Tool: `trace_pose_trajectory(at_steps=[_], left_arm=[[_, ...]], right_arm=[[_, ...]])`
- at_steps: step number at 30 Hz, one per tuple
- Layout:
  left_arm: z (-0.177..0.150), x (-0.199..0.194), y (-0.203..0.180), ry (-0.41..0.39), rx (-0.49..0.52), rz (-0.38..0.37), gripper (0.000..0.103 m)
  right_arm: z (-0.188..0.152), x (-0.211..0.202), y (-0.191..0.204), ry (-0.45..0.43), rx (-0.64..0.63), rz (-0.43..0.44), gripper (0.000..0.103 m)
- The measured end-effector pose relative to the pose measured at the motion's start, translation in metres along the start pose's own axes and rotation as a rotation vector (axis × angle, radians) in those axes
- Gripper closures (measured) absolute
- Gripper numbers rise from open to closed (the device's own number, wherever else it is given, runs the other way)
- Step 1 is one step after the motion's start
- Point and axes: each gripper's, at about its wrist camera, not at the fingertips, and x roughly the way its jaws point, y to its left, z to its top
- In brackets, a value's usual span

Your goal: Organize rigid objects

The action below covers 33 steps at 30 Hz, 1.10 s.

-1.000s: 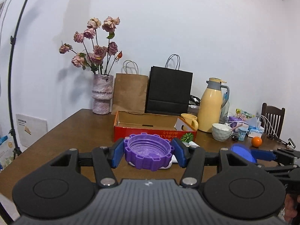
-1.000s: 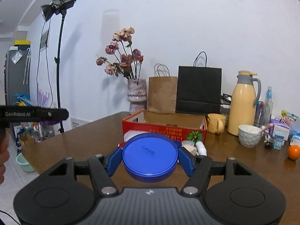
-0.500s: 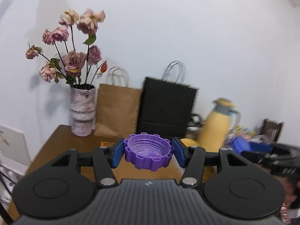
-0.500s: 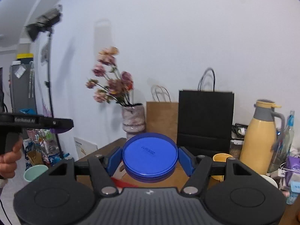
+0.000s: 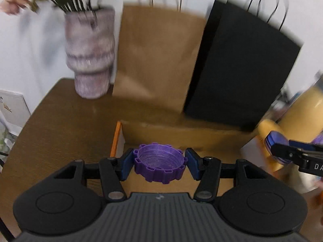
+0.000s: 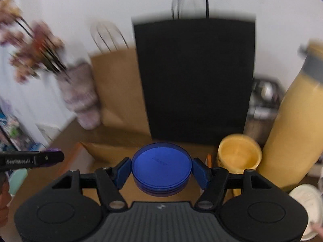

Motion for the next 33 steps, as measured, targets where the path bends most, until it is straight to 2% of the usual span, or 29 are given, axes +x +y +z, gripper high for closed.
trace_pose_trajectory(at_steps=[2,5,8,10,12,13,15,18,21,23,25,26,28,33], left_arm=[[-0.006,0.024,-0.001,0.023,0.04,0.022,0.047],[-0.012,0.052,0.001,0.058,0.046,0.029,0.047],[-0.017,0.073,0.003,0.076,0.064,0.061,0.047],[-0.018,0.083,0.007,0.086,0.039,0.081,0.044],[-0.021,0.081,0.008,0.051,0.036,0.074,0.033],[-0.022,0.078,0.007,0.041,0.044,0.064,0.025],[-0.023,0.072,0.002,0.037,0.072,0.073,0.021],[-0.023,0.055,-0.003,0.014,0.122,0.085,0.019],[-0.017,0.029,0.002,0.014,0.08,0.097,0.015],[-0.012,0.005,0.006,0.005,0.055,0.088,0.009],[-0.008,-0.028,0.007,-0.029,0.061,0.085,0.005],[-0.007,-0.043,0.007,-0.056,0.066,0.102,0.001],[-0.007,-0.08,0.007,-0.122,0.065,0.145,0.0],[-0.013,-0.156,0.008,-0.159,0.056,0.136,0.0]], right_arm=[[-0.009,0.032,0.007,0.047,-0.038,-0.015,0.038],[-0.019,0.064,0.019,0.084,-0.102,-0.037,0.038],[-0.026,0.089,0.033,0.079,-0.201,-0.128,0.038],[-0.03,0.105,0.038,0.091,-0.236,-0.183,0.037],[-0.033,0.114,0.037,0.1,-0.236,-0.194,0.026],[-0.033,0.115,0.036,0.097,-0.232,-0.195,0.016],[-0.032,0.109,0.033,0.08,-0.228,-0.205,0.015],[-0.027,0.09,0.031,0.049,-0.224,-0.203,0.015],[-0.018,0.056,0.028,0.025,-0.198,-0.187,0.015],[-0.012,0.026,0.026,0.004,-0.183,-0.17,0.015],[-0.007,-0.006,0.023,-0.009,-0.176,-0.157,0.014],[-0.005,-0.022,0.022,-0.014,-0.172,-0.148,0.013],[0.0,-0.055,0.02,-0.027,-0.157,-0.133,0.011],[0.001,-0.141,0.022,-0.105,-0.127,-0.105,0.007]])
